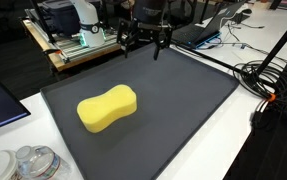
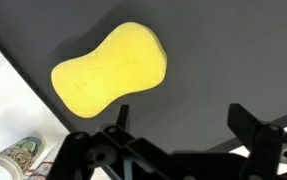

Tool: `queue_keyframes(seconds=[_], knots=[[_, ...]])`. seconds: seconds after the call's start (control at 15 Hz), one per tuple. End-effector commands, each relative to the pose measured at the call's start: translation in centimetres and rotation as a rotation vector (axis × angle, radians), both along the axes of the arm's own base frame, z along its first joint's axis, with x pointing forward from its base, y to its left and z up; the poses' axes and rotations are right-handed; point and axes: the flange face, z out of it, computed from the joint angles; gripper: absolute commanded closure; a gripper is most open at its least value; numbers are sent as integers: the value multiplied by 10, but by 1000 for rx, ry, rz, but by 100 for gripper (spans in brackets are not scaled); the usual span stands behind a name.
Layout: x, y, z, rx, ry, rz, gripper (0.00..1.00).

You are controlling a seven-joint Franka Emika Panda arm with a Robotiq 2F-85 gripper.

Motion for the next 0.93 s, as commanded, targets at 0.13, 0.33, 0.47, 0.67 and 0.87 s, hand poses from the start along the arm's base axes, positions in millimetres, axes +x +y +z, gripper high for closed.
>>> queue_keyframes(seconds=[0.13, 0.33, 0.47, 0.67, 0.87], knots=[[11, -81, 21, 87, -24, 33, 0], [8, -117, 27, 122, -20, 82, 0], [5, -138, 28, 141, -10, 116, 0], [-2, -142, 28, 114, -15, 115, 0], [1, -147, 27, 117, -16, 129, 0]])
